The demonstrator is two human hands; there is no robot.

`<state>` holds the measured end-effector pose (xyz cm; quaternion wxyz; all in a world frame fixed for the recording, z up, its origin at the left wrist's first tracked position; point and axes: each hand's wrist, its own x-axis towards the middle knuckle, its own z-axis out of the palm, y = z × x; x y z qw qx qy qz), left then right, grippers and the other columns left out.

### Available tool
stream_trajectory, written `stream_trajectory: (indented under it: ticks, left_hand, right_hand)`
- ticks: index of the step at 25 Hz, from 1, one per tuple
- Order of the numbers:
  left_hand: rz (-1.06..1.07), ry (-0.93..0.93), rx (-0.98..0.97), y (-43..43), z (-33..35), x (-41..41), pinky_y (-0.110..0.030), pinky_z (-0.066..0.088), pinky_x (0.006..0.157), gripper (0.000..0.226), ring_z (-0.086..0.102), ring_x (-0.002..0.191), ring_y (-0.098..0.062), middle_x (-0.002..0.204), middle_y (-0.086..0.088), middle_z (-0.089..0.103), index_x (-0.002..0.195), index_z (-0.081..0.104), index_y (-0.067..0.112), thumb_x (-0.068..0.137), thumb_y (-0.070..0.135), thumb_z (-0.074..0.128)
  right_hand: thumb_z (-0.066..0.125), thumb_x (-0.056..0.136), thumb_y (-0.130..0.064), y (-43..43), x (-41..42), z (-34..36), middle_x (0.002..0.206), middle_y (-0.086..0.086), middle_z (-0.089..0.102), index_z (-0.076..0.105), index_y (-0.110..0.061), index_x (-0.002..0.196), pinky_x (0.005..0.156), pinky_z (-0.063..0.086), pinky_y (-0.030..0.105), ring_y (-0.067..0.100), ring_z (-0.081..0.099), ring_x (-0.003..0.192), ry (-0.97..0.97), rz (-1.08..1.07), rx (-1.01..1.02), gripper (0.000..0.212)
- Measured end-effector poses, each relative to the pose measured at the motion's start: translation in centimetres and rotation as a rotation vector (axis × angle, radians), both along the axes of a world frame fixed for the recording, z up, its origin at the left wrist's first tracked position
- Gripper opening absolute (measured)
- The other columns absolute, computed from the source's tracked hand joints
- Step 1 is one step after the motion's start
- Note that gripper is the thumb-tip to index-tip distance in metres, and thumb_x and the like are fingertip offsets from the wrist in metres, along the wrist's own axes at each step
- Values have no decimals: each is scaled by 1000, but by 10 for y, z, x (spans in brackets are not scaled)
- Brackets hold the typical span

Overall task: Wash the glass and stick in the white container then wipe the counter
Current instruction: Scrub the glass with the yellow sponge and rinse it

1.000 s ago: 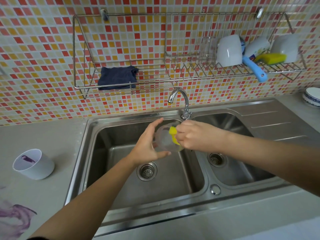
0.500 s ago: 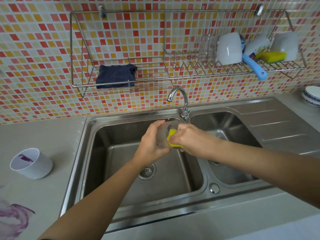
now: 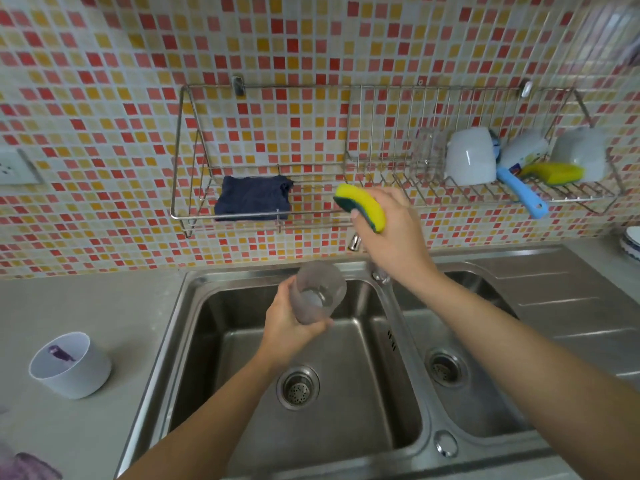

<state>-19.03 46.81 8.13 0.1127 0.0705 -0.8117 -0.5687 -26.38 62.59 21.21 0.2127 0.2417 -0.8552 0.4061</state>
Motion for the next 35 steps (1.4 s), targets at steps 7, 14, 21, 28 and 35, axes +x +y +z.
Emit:
stream_trajectory:
  ticks: [7,14,21,28,35]
  left_hand:
    - [62,35,31,-25,13,9,-10,46,78,84,55,106,2,115,18,55,126,41,32,57,25,88]
    - [131,43,38,-56,18,14,-7,44,75,84,53,104,5,113,22,53,121,38,39,57,22,89]
    - [-46,7,106,-41,13,-3,-13,48,83,83,54,109,5,118,19,54,120,38,45,60,17,88]
    - [-219,-180,250,-7,-31,-16,-20,53,80,85,61,103,-2,126,-2,53,130,38,32,63,8,85]
    - [-183,-287,158,26,-46,-63,-37,54,92,78,58,113,-15,126,7,55,118,44,44,52,54,85]
  right_hand:
    - [45,93,-32,-86,-96,19,133,21,36,52,-6,125,107,28,42,39,34,125,-188,-113,234,42]
    - [29,98,-36,-126,-129,3,156,12,-14,-1,-7,148,115,8,46,36,-9,142,-597,-126,779,65]
    - [20,98,-42,-90,-112,25,151,18,25,28,-10,144,111,24,43,33,23,138,-327,-100,408,57]
    - [34,97,-29,44,-43,-39,45,-6,46,61,-9,64,44,29,17,7,46,44,49,-140,-354,47]
    - [31,101,-24,97,-114,-190,106,27,64,59,1,110,86,46,40,40,60,99,-591,-420,186,39]
